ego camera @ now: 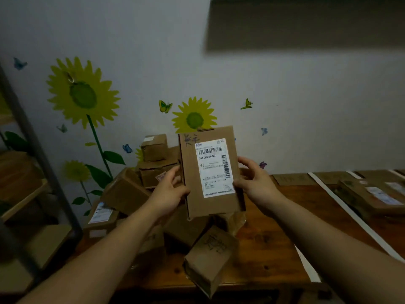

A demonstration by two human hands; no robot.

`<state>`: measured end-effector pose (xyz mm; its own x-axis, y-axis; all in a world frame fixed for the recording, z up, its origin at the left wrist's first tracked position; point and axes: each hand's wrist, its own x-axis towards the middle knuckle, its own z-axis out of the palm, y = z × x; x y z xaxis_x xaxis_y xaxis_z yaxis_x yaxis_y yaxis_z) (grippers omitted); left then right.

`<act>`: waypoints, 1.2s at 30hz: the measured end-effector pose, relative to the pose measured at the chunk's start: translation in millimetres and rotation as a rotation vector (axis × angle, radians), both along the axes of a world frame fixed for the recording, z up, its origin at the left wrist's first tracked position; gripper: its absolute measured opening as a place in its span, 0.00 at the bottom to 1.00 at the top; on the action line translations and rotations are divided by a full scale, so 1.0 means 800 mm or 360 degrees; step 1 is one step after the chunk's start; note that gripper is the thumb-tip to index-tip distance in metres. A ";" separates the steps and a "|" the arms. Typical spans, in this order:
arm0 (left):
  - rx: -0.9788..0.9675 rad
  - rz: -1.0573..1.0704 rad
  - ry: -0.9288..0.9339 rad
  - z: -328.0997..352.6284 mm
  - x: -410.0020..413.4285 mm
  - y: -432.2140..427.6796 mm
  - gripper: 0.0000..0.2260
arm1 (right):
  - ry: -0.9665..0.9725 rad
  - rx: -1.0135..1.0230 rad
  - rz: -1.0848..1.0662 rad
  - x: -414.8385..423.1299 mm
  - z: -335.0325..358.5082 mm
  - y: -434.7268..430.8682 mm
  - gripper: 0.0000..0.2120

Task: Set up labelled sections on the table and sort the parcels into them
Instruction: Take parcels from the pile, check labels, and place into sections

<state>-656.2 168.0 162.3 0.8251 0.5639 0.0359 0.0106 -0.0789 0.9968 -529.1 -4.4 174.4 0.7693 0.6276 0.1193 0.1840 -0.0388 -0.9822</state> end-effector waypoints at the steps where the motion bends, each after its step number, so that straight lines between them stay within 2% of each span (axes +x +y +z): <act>1: 0.0018 -0.0002 -0.0032 0.002 0.005 -0.013 0.31 | -0.0008 0.0030 -0.0005 0.003 0.000 -0.011 0.27; 11: 0.0074 -0.0091 -0.0024 -0.011 0.065 -0.091 0.31 | -0.0043 0.0035 -0.0149 0.050 -0.026 -0.102 0.25; 16: 0.0104 -0.0164 -0.0008 -0.020 0.104 -0.101 0.28 | -0.0040 -0.0082 -0.0171 0.069 -0.045 -0.117 0.34; 19: 0.0139 -0.0343 0.0096 -0.029 0.140 -0.110 0.26 | -0.0035 -0.0204 -0.0144 0.078 -0.059 -0.133 0.39; 23: 0.0295 -0.0726 0.0379 -0.051 0.194 -0.133 0.31 | -0.0009 -0.0413 -0.0416 0.096 -0.079 -0.171 0.34; 28: 0.0153 -0.0868 0.0435 -0.095 0.249 -0.196 0.32 | 0.0057 -0.0653 -0.0884 0.126 -0.121 -0.236 0.30; 30: 0.0156 -0.0865 0.0516 -0.107 0.262 -0.217 0.30 | 0.0074 -0.0667 -0.0885 0.129 -0.132 -0.257 0.31; 33: 0.0237 -0.1010 0.0578 -0.118 0.299 -0.252 0.34 | 0.0084 -0.0657 -0.0756 0.145 -0.140 -0.298 0.34; 36: 0.0363 -0.0990 0.0563 -0.123 0.333 -0.288 0.37 | 0.0029 -0.0827 -0.0564 0.182 -0.146 -0.339 0.37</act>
<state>-389.6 -62.1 63.7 0.9731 0.0001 -0.2304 0.2132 -0.3794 0.9003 -383.7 -275.8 57.6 0.9402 0.3068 -0.1481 0.0558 -0.5674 -0.8215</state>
